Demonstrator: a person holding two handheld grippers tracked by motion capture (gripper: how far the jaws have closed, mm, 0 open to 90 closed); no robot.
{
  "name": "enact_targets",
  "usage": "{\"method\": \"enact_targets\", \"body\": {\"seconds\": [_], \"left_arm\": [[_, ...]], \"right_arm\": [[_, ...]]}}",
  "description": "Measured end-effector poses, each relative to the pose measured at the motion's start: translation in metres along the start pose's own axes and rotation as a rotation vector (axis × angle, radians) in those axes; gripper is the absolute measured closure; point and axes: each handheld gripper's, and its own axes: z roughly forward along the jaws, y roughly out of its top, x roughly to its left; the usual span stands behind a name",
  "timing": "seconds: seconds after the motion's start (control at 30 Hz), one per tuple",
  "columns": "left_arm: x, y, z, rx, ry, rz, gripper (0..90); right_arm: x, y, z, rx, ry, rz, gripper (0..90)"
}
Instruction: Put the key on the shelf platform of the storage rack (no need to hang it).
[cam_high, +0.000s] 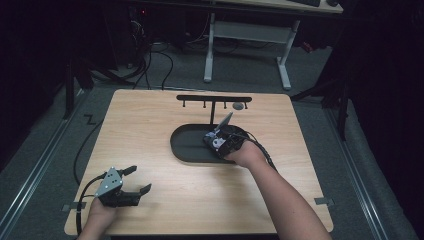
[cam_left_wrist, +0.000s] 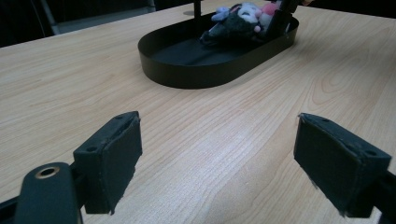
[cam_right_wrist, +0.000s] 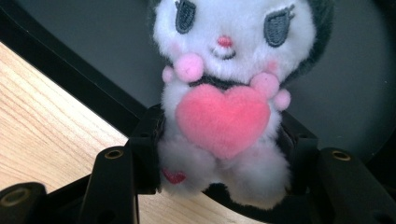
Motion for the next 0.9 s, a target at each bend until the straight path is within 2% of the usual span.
{"method": "enact_targets", "body": {"seconds": [0.07,0.13,0.2,0.23,0.3,0.4,0.53,0.6,0.7,0.73,0.9], "left_arm": [[0.000,0.000,0.000,-0.001,0.000,0.000,15.8],[0.000,0.000,0.000,-0.001,0.000,0.000,15.8],[0.000,0.000,0.000,-0.001,0.001,0.001,15.8],[0.000,0.000,0.000,0.001,0.001,0.000,15.8],[0.000,0.000,0.000,0.002,0.001,-0.001,15.8],[0.000,0.000,0.000,0.002,0.000,0.000,15.8],[0.000,0.000,0.000,0.001,0.001,-0.001,15.8],[0.000,0.000,0.000,0.001,0.000,-0.001,15.8],[0.000,0.000,0.001,0.001,-0.003,0.000,15.8],[0.000,0.000,0.001,0.000,-0.003,0.000,15.8],[-0.001,0.000,0.003,0.001,-0.007,0.000,15.8]], "right_arm": [[0.000,0.000,0.001,-0.004,-0.002,0.000,44.7],[0.002,0.001,0.001,0.001,0.001,0.019,43.9],[0.000,0.002,0.002,-0.013,0.001,0.000,42.3],[0.002,0.002,0.001,-0.009,0.000,0.027,41.1],[0.000,0.002,0.000,-0.022,-0.002,0.015,37.4],[-0.002,0.002,-0.005,-0.044,-0.003,0.039,31.0],[-0.004,-0.001,-0.017,-0.077,0.002,0.076,30.0],[-0.005,-0.004,-0.022,-0.087,0.007,0.065,29.8],[-0.005,-0.008,-0.030,-0.100,0.003,0.076,30.0],[-0.005,-0.010,-0.032,-0.110,-0.001,0.057,30.0],[-0.003,-0.018,-0.042,-0.135,-0.006,0.048,29.4]]}}
